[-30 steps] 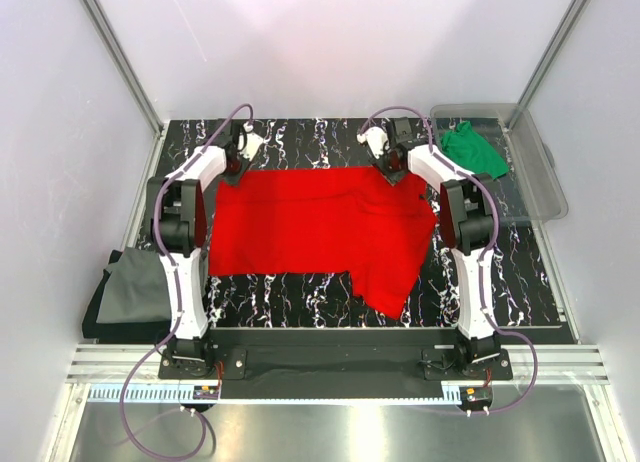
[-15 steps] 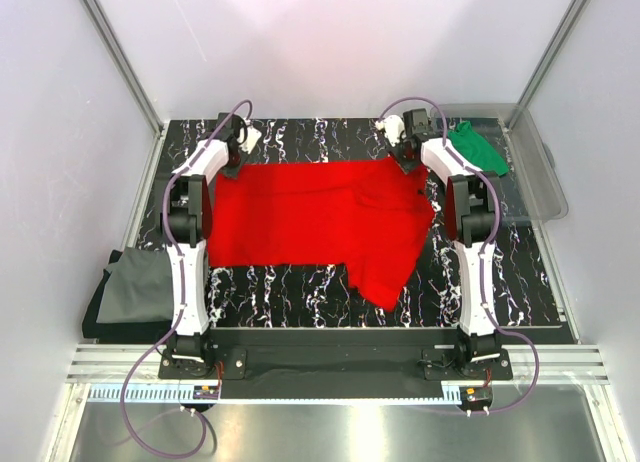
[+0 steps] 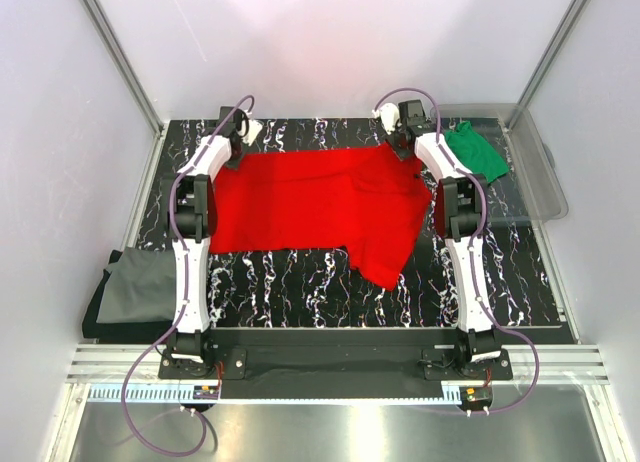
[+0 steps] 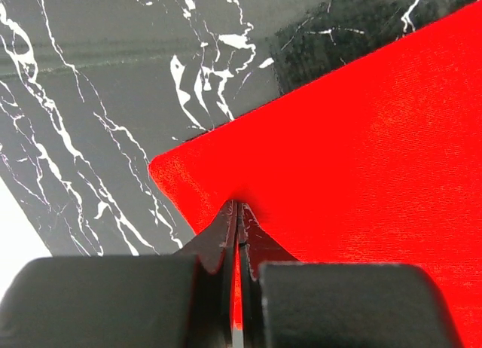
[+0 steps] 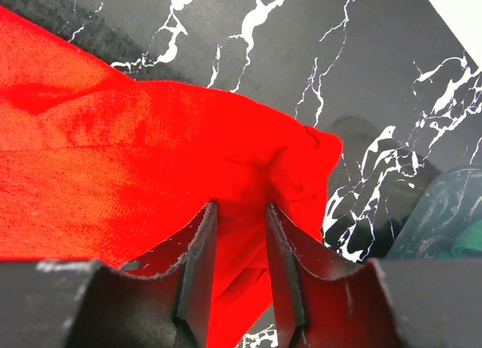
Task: Fold and stack the t-shirts
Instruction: Fold the tshirt
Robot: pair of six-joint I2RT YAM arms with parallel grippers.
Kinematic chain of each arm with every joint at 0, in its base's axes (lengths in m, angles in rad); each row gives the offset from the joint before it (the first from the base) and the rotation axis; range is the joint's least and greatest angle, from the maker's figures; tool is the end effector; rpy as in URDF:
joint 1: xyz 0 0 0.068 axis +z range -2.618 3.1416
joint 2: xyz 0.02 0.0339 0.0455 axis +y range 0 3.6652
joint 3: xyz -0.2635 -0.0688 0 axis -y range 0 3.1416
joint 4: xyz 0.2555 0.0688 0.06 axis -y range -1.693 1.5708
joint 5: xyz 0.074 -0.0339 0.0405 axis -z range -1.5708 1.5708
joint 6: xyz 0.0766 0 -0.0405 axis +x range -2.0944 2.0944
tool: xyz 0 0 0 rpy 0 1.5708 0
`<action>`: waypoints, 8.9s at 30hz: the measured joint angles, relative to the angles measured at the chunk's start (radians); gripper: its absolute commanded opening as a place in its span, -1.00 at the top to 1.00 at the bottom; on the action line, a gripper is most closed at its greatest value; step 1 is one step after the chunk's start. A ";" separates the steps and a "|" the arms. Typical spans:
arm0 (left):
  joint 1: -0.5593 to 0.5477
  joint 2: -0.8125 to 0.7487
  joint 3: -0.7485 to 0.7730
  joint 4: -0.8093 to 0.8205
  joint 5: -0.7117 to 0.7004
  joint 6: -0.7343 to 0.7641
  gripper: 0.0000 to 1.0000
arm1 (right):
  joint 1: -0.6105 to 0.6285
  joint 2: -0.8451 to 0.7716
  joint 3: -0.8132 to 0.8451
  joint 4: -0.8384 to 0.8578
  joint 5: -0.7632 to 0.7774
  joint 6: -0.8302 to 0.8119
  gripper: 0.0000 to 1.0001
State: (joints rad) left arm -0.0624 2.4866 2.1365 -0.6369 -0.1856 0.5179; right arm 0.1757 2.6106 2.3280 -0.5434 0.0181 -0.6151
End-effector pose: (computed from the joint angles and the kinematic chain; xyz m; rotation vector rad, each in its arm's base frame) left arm 0.5716 -0.0216 0.1182 0.6701 2.4968 0.4096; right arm 0.6022 0.1055 0.1226 -0.9200 2.2263 -0.2263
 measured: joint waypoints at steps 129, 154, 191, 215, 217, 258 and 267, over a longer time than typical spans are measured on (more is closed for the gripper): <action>0.019 -0.710 -0.972 -0.173 0.179 0.153 0.23 | 0.284 -1.233 -1.604 -0.051 -0.470 -0.638 1.00; 0.021 -0.682 -1.006 -0.156 0.176 0.146 1.00 | 0.284 -1.227 -1.601 -0.044 -0.460 -0.620 1.00; 0.021 -0.620 -0.617 -0.236 0.163 0.201 1.00 | 0.100 -1.025 -0.951 0.041 -0.285 -0.360 1.00; 0.029 -0.291 -0.249 -0.246 0.102 0.162 1.00 | 0.064 -0.550 -0.525 0.184 -0.139 -0.276 1.00; 0.029 -0.279 -0.241 -0.249 0.099 0.162 1.00 | 0.060 -0.528 -0.502 0.184 -0.135 -0.276 1.00; 0.006 -0.361 -0.421 -0.246 0.232 -0.035 0.58 | 0.105 -0.379 -0.526 0.077 -0.241 -0.087 0.22; 0.016 -0.355 -0.479 -0.229 0.232 -0.052 0.58 | 0.122 -0.349 -0.464 0.044 -0.265 -0.087 0.24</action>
State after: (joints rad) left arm -0.0463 2.1315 1.6577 -0.8658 0.0467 0.4656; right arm 0.2974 2.2620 1.8637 -0.4995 -0.2466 -0.7025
